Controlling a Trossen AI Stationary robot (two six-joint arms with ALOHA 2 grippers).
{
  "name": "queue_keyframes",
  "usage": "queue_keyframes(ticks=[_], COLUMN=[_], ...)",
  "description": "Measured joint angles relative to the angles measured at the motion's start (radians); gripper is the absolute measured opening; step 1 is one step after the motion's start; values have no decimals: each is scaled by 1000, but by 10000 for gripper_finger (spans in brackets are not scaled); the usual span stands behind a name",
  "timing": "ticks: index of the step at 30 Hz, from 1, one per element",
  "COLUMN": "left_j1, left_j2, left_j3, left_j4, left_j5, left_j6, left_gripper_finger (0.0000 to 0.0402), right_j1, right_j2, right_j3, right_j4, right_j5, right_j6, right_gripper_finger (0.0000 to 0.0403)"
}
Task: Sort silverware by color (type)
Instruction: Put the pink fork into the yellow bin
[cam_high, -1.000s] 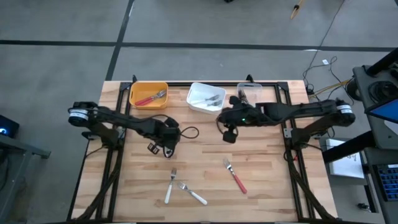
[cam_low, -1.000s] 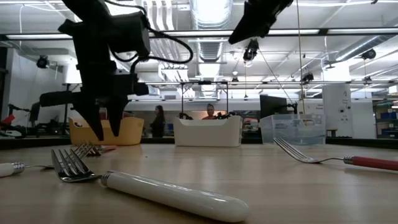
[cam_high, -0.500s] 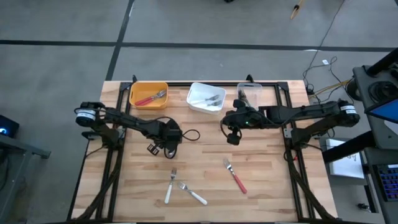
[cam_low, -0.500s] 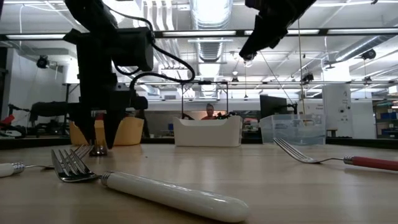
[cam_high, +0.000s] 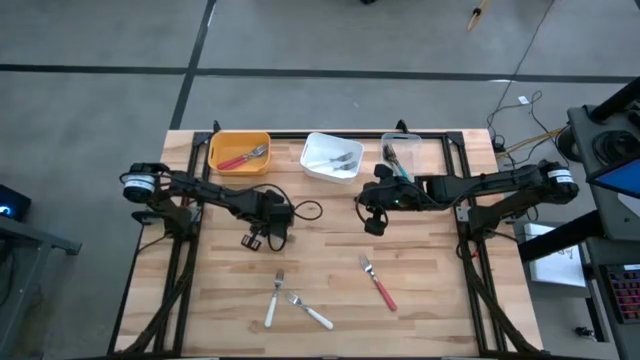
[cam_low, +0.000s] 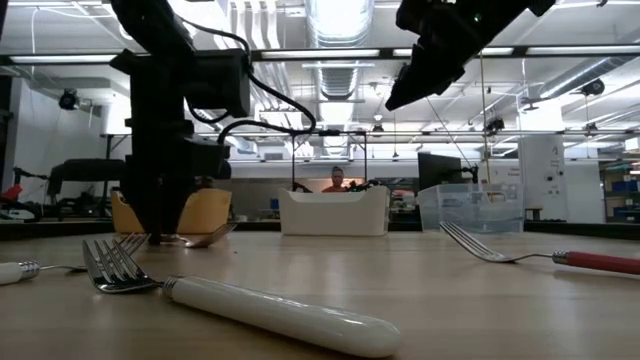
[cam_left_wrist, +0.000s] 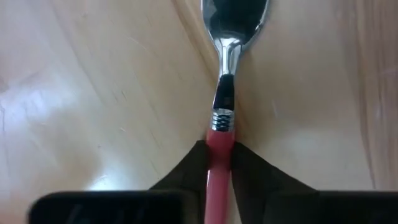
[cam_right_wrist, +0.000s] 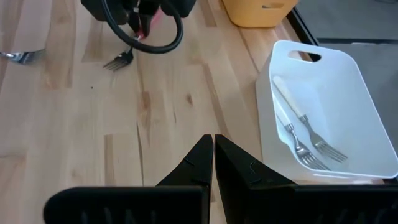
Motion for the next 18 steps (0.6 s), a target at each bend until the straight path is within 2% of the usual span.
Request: queue_keyframes(ticks=[2,9,14,18], left_j1=[5,15,56,133], left_j2=[-2,-54,-163,-269], left_j3=[0,-6,-3,-3], left_j4=[0,7,21,9], left_j5=[0,3,25,32], left_j6=[-19,-93,-122,-127], left_gripper_finger=[24,24,24,24], right_j1=[0,0,-2,-13], right_j2=[0,0,0,0], right_j3=[0,4,11,18], right_j4=[8,64,112,128], right_j5=[0,0,0,-1], right_j6=[0,-45,-90,-130], right_gripper_finger=[9,9,9,9])
